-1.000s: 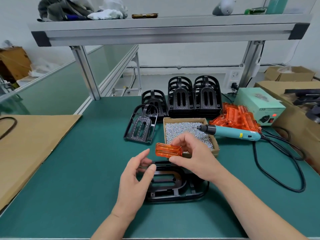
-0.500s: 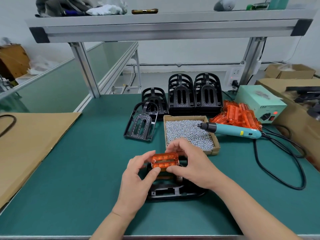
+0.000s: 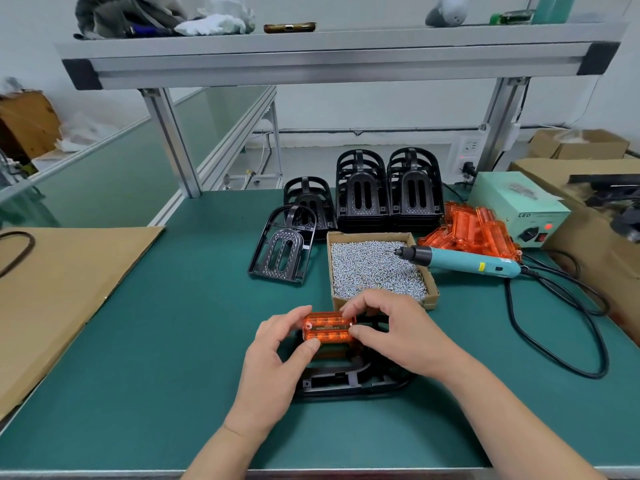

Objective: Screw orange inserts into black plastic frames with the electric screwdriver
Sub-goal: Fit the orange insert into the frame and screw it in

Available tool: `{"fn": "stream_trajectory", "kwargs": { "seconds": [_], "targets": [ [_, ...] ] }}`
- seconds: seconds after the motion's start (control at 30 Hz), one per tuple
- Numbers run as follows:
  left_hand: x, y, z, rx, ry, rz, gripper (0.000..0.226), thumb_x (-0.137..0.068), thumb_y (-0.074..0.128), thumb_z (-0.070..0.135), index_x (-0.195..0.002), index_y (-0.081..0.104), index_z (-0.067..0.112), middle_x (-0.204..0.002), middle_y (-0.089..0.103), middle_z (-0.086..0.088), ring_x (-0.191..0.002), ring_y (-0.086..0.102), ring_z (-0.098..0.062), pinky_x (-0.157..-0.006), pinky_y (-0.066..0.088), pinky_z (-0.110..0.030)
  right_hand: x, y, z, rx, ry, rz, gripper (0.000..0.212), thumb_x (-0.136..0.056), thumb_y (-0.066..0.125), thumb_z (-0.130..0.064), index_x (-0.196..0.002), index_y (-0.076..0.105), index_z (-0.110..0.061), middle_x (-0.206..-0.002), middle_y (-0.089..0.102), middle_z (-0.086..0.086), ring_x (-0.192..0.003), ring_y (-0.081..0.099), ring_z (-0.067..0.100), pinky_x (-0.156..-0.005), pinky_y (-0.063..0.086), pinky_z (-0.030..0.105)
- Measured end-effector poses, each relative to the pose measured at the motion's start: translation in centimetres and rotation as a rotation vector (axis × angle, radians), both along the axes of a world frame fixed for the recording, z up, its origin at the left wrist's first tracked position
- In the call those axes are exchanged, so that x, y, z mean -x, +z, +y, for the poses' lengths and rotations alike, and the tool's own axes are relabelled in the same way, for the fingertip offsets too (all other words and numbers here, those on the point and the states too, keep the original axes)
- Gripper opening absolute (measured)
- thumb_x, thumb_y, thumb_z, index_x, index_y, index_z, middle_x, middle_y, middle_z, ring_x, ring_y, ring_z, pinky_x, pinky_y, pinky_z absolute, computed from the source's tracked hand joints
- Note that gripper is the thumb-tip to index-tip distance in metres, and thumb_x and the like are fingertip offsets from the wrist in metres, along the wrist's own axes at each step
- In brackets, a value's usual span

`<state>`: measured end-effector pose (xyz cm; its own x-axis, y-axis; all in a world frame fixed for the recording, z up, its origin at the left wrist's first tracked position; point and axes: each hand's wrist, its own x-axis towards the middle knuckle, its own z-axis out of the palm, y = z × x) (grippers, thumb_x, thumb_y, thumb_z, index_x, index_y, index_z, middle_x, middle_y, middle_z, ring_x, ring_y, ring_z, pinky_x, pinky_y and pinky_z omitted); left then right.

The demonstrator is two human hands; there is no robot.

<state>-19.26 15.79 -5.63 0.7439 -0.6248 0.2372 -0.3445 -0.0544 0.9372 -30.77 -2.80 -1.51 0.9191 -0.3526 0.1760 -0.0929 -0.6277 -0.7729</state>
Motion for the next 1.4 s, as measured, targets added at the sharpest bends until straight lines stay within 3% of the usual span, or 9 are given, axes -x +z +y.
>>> {"fn": "stream_trajectory", "kwargs": {
  "seconds": [0.17,0.27,0.4,0.6,0.7,1.0,1.2,1.3,1.4],
  "targets": [
    [-0.1,0.4,0.6,-0.042,-0.036,-0.035,0.042,-0.090,0.070,0.008,-0.122,0.067,0.034,-0.110,0.067,0.017,-0.117,0.058,-0.012,-0.102,0.041,-0.022,0.2,-0.1,-0.2,0.063,-0.003,0.040,0.011,-0.086,0.076,-0.021,-0.087,0.070,-0.030,-0.097,0.072,-0.013,-0.097,0.063,0.006,-0.092,0.050,0.040],
    [-1.2,0.5,1.3,-0.053,0.003,-0.082,0.045,-0.095,0.059,-0.002,-0.121,0.068,0.033,-0.110,0.065,0.022,-0.117,0.057,-0.005,-0.100,0.040,-0.013,0.3,0.1,-0.3,0.085,-0.015,0.071,0.009,-0.088,0.075,-0.028,-0.087,0.069,-0.035,-0.098,0.070,-0.015,-0.099,0.060,0.004,-0.093,0.049,0.038],
    [-2.1,0.2,1.8,-0.044,0.098,-0.096,0.047,-0.095,0.054,-0.008,-0.112,0.068,0.033,-0.101,0.068,0.016,-0.106,0.063,-0.006,-0.095,0.045,-0.015,0.5,0.1,0.2,0.120,-0.019,0.106,0.005,-0.088,0.073,-0.035,-0.088,0.068,-0.036,-0.099,0.066,-0.015,-0.104,0.054,0.004,-0.095,0.046,0.037],
    [-1.9,0.3,1.4,-0.080,-0.009,-0.196,0.037,-0.091,0.062,-0.006,-0.102,0.077,0.027,-0.095,0.069,0.014,-0.099,0.066,-0.011,-0.087,0.046,-0.014,0.5,-0.5,1.4,0.230,0.062,0.128,0.005,-0.088,0.075,-0.029,-0.084,0.071,-0.028,-0.103,0.055,-0.023,-0.112,0.040,-0.003,-0.095,0.032,0.014],
    [-1.6,0.6,1.2,-0.141,-0.043,-0.217,0.031,-0.088,0.068,-0.002,-0.092,0.081,0.026,-0.092,0.068,0.011,-0.096,0.064,-0.011,-0.086,0.046,-0.017,0.5,-0.5,1.4,0.246,0.036,0.159,0.005,-0.088,0.076,-0.029,-0.084,0.072,-0.028,-0.104,0.051,-0.022,-0.112,0.035,-0.005,-0.093,0.028,0.010],
    [-1.4,0.9,0.8,-0.303,-0.064,-0.298,0.022,-0.084,0.071,0.005,-0.079,0.076,0.026,-0.097,0.058,0.013,-0.105,0.052,-0.007,-0.088,0.037,-0.014,-0.6,0.6,1.8,0.260,-0.022,0.301,0.008,-0.084,0.079,-0.031,-0.080,0.073,-0.030,-0.099,0.048,-0.017,-0.104,0.035,0.008,-0.096,0.038,0.030],
    [-1.3,0.6,1.0,-0.303,-0.093,-0.308,0.017,-0.086,0.073,0.012,-0.076,0.070,0.026,-0.130,0.047,0.012,-0.124,0.046,-0.003,-0.102,0.036,-0.024,-0.7,0.8,1.9,0.276,0.001,0.333,0.007,-0.085,0.077,-0.033,-0.082,0.072,-0.030,-0.102,0.048,-0.016,-0.106,0.035,0.010,-0.098,0.038,0.033],
    [-1.2,0.6,1.0,-0.301,-0.098,-0.311,0.009,-0.083,0.069,0.025,-0.076,0.070,0.030,-0.126,0.052,0.020,-0.124,0.046,-0.002,-0.101,0.036,-0.024,-0.5,0.7,1.9,0.252,0.007,0.311,0.006,-0.085,0.076,-0.032,-0.082,0.072,-0.030,-0.102,0.048,-0.017,-0.106,0.035,0.009,-0.099,0.036,0.032],
    [-1.2,0.6,1.0,-0.300,-0.105,-0.294,0.005,-0.078,0.064,0.032,-0.075,0.068,0.033,-0.121,0.052,0.019,-0.122,0.046,-0.003,-0.097,0.032,-0.015,-0.3,0.7,1.8,0.239,0.014,0.303,0.007,-0.085,0.075,-0.031,-0.080,0.070,-0.030,-0.100,0.047,-0.018,-0.104,0.034,0.007,-0.098,0.036,0.031]
  ]
}}
